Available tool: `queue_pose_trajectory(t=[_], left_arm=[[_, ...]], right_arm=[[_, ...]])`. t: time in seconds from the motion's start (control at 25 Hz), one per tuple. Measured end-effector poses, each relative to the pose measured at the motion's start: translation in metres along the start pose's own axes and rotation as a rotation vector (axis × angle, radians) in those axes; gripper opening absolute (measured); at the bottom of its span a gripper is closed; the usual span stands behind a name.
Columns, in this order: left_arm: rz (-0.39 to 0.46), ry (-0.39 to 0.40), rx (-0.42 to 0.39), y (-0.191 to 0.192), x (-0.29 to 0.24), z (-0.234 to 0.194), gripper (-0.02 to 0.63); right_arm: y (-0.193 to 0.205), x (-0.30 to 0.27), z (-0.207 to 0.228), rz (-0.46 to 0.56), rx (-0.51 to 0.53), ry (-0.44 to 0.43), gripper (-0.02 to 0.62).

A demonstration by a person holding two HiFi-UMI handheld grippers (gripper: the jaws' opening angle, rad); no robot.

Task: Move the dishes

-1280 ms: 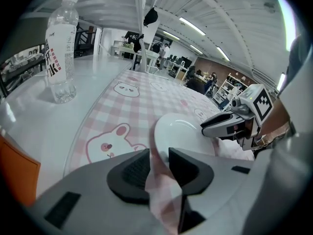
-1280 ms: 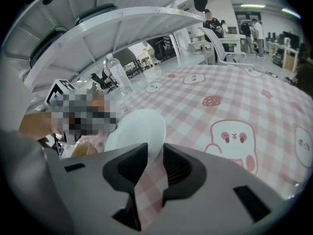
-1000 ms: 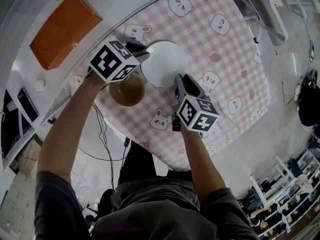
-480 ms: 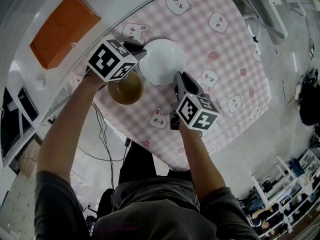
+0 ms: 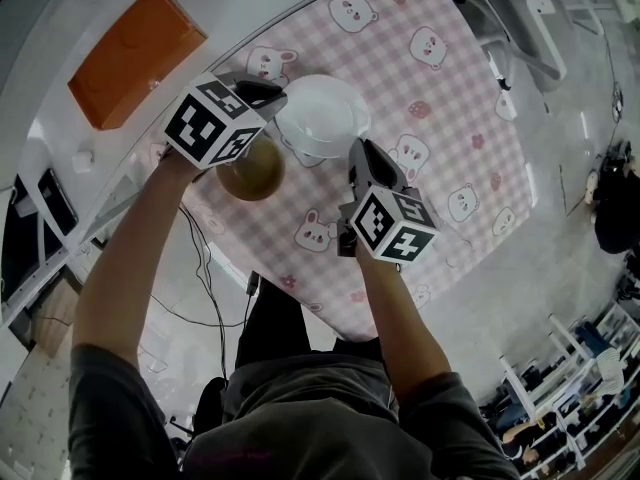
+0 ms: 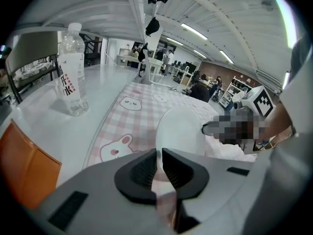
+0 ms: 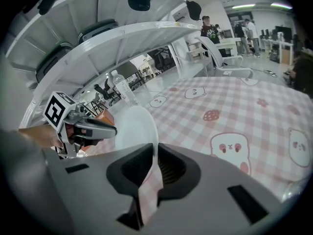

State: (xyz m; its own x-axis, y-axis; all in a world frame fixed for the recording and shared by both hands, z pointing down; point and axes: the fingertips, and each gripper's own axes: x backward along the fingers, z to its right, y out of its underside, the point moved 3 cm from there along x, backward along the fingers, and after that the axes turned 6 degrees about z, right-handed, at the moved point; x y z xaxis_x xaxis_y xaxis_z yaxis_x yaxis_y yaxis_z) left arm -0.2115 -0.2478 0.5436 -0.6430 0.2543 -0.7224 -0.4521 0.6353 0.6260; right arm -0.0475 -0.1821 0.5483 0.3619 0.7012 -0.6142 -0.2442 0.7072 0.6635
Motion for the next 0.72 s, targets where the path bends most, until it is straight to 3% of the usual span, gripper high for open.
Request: queue_pose_trajectory(t=[0.4, 0.72], left_arm=[[0.122, -0.078, -0.054, -0.034, 0.049, 0.033, 0.035], [0.225, -0.159, -0.052, -0.049, 0.092, 0.076, 0.035]], right_arm=[[-0.035, 0.038, -0.015, 0.109, 0.052, -0.037, 0.037], [-0.057, 0.088, -0.031, 0.183, 0.126, -0.088, 0.038]])
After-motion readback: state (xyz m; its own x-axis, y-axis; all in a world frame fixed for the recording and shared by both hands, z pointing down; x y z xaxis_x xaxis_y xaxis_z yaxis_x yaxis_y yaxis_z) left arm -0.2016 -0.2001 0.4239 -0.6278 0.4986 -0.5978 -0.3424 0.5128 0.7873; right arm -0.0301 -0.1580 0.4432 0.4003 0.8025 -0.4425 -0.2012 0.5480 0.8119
